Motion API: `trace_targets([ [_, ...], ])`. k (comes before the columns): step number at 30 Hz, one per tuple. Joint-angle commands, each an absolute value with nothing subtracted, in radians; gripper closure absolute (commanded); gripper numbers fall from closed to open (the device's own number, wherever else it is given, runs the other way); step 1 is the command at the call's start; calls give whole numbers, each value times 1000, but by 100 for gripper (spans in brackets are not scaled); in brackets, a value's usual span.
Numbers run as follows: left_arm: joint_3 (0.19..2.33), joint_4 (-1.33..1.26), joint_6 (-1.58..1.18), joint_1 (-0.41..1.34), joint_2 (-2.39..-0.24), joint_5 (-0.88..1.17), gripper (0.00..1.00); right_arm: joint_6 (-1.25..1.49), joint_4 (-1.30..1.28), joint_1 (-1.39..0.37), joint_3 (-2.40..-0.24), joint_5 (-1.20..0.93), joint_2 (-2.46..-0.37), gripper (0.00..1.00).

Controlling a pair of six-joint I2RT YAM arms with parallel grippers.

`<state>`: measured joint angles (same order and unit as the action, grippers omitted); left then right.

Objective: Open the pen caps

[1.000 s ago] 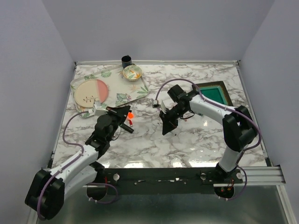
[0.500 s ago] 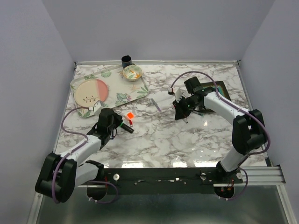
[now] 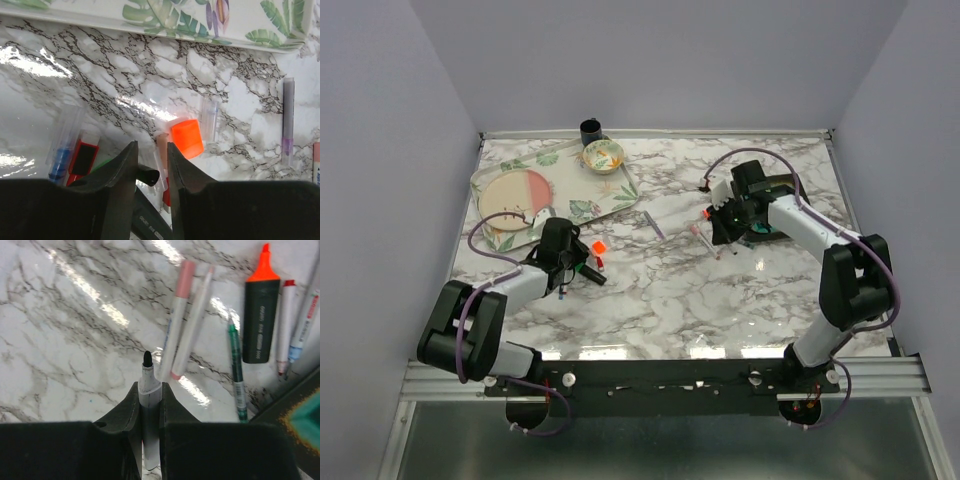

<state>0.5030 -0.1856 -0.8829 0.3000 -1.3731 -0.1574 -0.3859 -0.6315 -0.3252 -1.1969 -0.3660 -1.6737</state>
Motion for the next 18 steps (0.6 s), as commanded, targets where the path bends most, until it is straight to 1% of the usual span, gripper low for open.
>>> trace_targets([
  [1,520,-204,-850,291,-1394,-133,59,-388,-571,-278,-1175,-259,-1707,91],
  [5,520,-199,-845,290,-1373,-129,53,-394,-557,-272,-1181,-226,-1741,90],
  [6,523,-196,-841,290,-1364,-126,50,-394,-554,-273,-1184,-219,-1749,90],
  [8,526,-183,-835,288,-1341,-118,50,-390,-548,-273,-1195,-196,-1775,87],
  [9,531,-175,-833,288,-1330,-115,46,-388,-548,-273,-1198,-190,-1784,86],
  [11,532,-160,-824,287,-1296,-107,46,-388,-549,-273,-1203,-183,-1807,83],
  [12,535,-153,-821,285,-1281,-106,42,-388,-546,-272,-1203,-183,-1813,81],
  [14,535,-135,-808,284,-1240,-98,41,-388,-549,-273,-1207,-175,-1833,78],
  [15,538,-124,-807,282,-1221,-94,37,-387,-551,-275,-1210,-173,-1838,78],
  [16,538,-114,-802,281,-1206,-91,37,-387,-549,-273,-1210,-172,-1841,73],
  [17,538,-106,-793,279,-1174,-80,36,-387,-551,-272,-1210,-172,-1842,72],
  [18,537,-100,-792,278,-1158,-75,33,-387,-551,-273,-1212,-170,-1842,70],
])
